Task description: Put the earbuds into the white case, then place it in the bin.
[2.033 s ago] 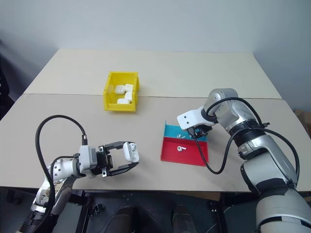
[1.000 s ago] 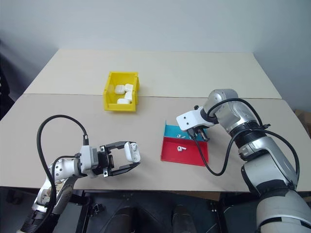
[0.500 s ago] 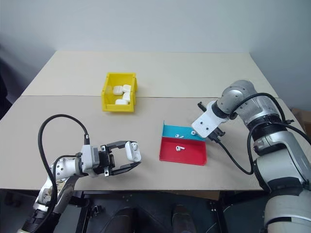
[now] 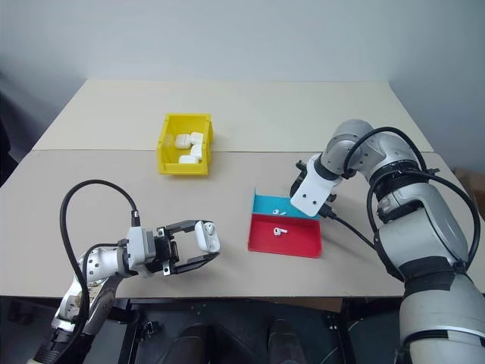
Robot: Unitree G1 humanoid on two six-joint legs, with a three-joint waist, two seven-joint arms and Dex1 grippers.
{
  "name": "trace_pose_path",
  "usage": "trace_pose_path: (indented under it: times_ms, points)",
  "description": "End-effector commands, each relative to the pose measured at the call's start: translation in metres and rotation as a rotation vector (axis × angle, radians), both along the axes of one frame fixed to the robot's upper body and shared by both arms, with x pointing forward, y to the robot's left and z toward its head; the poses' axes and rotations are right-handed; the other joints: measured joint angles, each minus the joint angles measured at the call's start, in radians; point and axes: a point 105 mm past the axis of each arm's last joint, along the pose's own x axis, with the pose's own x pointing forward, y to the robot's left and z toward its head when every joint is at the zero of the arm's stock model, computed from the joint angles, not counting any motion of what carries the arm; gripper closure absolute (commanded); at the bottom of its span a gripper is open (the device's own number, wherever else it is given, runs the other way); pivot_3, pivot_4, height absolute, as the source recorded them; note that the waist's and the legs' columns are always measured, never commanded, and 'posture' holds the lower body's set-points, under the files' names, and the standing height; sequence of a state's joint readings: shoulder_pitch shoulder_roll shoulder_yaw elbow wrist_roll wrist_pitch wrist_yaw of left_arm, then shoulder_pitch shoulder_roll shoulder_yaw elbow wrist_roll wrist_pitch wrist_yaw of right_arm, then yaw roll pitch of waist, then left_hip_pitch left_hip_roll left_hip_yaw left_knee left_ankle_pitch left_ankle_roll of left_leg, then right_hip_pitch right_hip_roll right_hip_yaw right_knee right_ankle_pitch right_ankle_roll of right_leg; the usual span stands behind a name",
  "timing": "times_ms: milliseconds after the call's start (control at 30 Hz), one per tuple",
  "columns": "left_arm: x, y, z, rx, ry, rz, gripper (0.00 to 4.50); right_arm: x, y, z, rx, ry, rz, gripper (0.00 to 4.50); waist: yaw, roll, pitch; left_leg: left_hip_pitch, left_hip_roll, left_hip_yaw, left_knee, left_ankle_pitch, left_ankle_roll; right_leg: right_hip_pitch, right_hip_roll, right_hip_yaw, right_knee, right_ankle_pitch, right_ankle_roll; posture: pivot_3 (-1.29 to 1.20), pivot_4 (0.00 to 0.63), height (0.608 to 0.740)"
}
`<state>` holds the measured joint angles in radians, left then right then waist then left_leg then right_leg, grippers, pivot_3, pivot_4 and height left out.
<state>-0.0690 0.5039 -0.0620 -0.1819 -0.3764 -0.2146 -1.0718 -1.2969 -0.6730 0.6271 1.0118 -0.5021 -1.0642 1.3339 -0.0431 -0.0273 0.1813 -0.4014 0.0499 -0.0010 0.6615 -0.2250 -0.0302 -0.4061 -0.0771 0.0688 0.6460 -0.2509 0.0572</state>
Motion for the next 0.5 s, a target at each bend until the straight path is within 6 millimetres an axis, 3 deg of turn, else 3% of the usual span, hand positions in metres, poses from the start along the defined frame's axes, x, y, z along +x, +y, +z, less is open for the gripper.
trace_pose_path:
  times_ms: [33,500]
  points:
    - [-0.003,0.0,0.008,-0.003,-0.05,-0.001,1.69,0.001,0.001,0.006,-0.034,-0.025,0.036,2.35,0.0,0.0,0.0,0.0,0.0,0.0,0.0,0.0,0.0,0.0,0.0,0.0,0.0,0.0,0.0,0.0,0.15,0.74]
    - [-0.003,0.0,0.007,0.004,-0.052,0.003,1.69,0.007,0.006,-0.006,-0.106,-0.055,0.086,2.35,-0.003,0.002,0.001,0.0,0.0,0.0,0.0,0.0,0.0,0.0,0.0,0.0,0.0,0.0,0.0,0.0,0.15,0.74]
